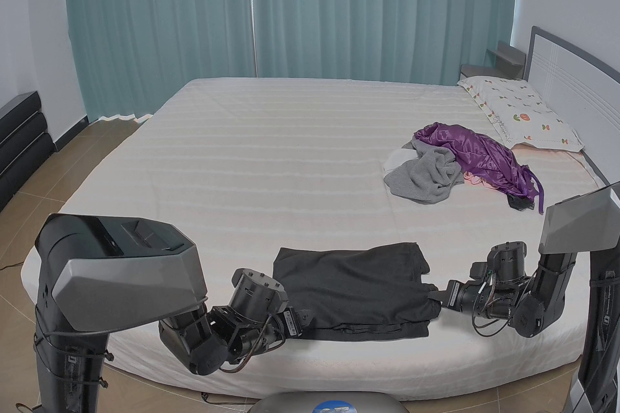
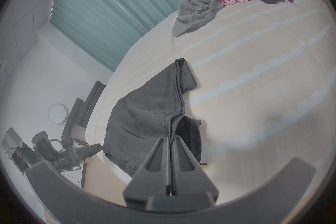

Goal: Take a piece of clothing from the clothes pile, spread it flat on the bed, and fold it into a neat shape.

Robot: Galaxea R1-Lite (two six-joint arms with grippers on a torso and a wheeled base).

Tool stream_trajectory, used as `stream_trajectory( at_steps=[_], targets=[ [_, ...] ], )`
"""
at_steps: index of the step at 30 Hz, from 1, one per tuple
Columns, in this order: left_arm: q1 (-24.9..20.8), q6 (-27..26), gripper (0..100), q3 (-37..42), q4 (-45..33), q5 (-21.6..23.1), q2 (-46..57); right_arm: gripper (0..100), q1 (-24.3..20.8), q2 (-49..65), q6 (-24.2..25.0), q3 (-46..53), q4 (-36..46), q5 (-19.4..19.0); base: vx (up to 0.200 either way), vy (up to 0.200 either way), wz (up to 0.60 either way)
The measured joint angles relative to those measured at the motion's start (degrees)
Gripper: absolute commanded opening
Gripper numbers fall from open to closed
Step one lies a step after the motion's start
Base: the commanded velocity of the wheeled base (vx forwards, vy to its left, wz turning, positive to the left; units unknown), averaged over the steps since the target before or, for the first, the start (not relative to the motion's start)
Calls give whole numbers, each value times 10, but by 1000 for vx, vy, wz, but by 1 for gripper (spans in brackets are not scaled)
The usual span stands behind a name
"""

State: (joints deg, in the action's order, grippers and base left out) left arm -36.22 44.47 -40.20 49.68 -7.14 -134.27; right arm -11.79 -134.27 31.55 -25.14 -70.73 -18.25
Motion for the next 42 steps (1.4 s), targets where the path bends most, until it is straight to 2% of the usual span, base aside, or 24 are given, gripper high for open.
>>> stream_trajectory(
  at_steps=[7,8,18,23,27,38,42],
  targets=[
    [-8,-11,100,-9,-28,-30,-5,0,1,-6,0,-4,0,0,0,0,0],
    [-8,-12,0,-14,-31,-30,-6,0,1,-6,0,-4,0,0,0,0,0],
    [-10,-13,0,-27,-48,-32,-10,0,1,-9,2,-11,-1,0,0,0,0],
    [-5,-12,0,-13,-49,-31,-8,0,1,-8,36,-14,-1,0,0,0,0],
    [8,-12,0,-2,-50,-31,1,0,1,-7,42,-18,-1,0,0,0,0],
    [15,-12,0,14,-76,-28,22,0,1,0,34,2,5,0,0,0,0],
    [13,-11,0,15,-77,-27,22,0,1,4,12,12,8,0,0,0,0]
  ],
)
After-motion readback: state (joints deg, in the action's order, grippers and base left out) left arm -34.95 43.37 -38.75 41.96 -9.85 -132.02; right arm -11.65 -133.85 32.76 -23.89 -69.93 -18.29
